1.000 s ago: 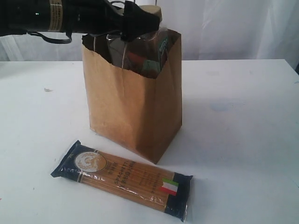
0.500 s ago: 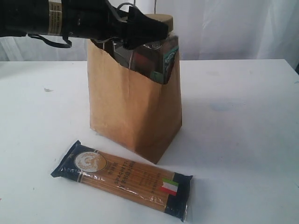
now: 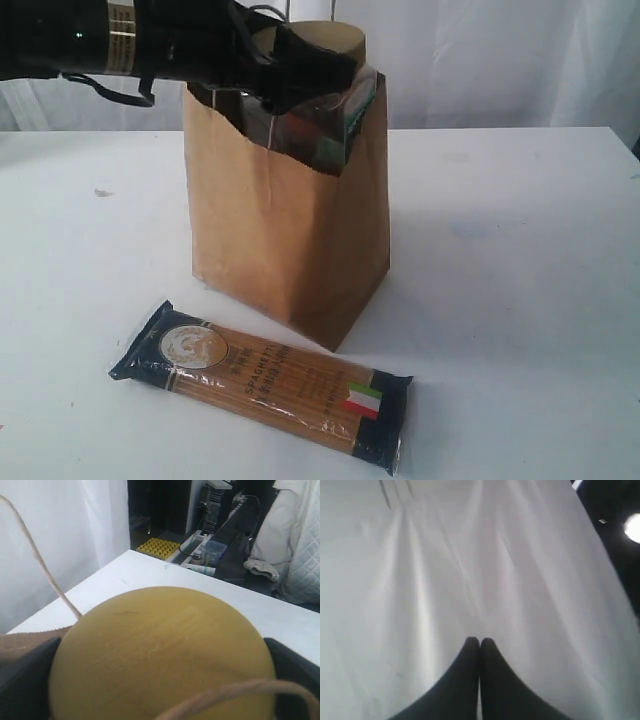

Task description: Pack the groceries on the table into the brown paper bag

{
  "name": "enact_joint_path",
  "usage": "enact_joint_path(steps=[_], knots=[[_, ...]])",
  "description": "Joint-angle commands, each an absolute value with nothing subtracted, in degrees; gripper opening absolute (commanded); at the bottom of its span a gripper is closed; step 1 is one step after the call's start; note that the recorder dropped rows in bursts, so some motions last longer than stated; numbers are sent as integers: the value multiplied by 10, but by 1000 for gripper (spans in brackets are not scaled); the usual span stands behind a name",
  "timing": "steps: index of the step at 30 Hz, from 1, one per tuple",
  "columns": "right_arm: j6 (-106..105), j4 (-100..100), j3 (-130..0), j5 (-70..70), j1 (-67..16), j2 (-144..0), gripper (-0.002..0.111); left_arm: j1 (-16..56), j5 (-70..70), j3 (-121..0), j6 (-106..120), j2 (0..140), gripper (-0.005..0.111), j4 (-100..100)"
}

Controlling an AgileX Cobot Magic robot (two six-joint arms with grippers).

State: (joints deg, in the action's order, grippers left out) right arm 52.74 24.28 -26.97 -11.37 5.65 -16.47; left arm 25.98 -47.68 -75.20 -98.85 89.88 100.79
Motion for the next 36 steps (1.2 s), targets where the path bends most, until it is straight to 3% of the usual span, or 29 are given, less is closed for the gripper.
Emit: enact_joint_path(steps=[1, 2, 4, 12, 15, 25, 36], knots=[[448, 387, -424, 187, 37, -401, 0, 258, -393, -754, -985, 893, 105, 999], [310, 346, -487, 327, 26, -511, 0, 258, -365, -754, -989, 893, 105, 999], [168, 246, -574, 475, 13, -639, 0, 258, -362, -754, -989, 893, 105, 999], [-225, -355, -720, 395, -80, -694, 0, 258, -390, -754, -988, 893, 105, 999], [-381, -622, -793, 483, -107, -762, 0, 258, -396, -754, -987, 893, 105, 999], [-412, -677, -868, 509, -166, -904, 0, 258, -406, -754, -985, 893, 105, 999], [-342, -552, -868, 486, -167, -977, 0, 258, -415, -754, -985, 893, 105, 999]])
